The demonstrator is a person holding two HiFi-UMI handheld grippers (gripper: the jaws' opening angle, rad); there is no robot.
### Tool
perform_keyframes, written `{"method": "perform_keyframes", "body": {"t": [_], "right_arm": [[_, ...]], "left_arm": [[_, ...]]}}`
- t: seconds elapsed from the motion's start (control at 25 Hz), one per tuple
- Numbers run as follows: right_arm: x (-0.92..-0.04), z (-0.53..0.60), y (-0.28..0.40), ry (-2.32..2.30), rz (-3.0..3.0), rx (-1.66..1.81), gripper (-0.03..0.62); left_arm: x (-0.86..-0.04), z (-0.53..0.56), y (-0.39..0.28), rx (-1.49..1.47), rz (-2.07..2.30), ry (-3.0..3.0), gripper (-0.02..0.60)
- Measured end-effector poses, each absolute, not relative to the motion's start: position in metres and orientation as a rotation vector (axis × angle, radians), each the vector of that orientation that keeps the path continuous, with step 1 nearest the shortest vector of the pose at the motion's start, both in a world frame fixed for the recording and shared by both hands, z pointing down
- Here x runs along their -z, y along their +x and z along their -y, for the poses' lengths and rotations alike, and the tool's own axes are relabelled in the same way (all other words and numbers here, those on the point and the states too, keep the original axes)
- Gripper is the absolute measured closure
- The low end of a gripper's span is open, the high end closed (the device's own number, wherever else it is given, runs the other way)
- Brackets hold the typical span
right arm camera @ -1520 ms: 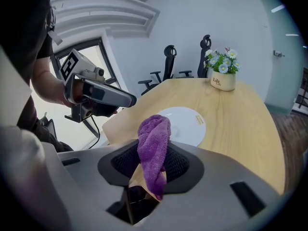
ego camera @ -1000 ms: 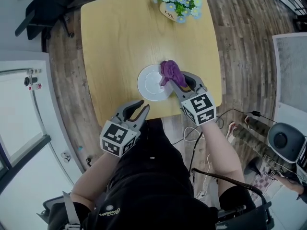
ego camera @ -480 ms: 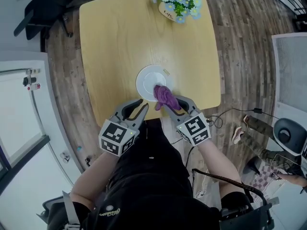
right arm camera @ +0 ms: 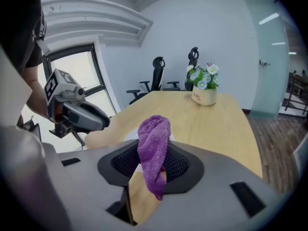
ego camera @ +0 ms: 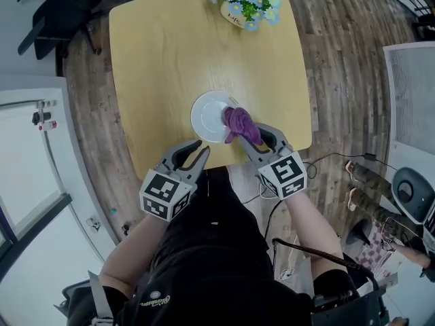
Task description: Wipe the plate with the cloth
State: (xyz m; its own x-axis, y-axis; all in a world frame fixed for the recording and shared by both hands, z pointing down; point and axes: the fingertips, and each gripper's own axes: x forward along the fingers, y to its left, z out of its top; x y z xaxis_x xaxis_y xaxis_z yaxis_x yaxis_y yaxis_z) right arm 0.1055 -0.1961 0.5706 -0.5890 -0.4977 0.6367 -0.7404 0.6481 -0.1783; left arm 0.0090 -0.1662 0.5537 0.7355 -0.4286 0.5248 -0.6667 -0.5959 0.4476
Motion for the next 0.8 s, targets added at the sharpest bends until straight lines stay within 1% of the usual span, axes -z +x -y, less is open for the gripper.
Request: {"method": "perform_keyframes", "body": {"t": [0.16, 0.28, 0.8], "right_arm": [[-0.570, 0.241, 0.117, 1.024, 2.297, -0.513, 0.465], [-0.580, 0.252, 0.115, 0.999, 2.279, -0.492, 0.465], [-0.595, 0.202, 0.119, 0.950, 2.257, -0.570, 0.465]], "left_arm": [[-0.554, 0.163, 0.006, -0.492, 0.826, 2.290, 0.502], [-0.555, 0.163, 0.006, -0.497, 0.826, 2.288, 0.502], [-0.559, 0.161, 0.010, -0.515, 0.808, 2.288, 0.502]]}}
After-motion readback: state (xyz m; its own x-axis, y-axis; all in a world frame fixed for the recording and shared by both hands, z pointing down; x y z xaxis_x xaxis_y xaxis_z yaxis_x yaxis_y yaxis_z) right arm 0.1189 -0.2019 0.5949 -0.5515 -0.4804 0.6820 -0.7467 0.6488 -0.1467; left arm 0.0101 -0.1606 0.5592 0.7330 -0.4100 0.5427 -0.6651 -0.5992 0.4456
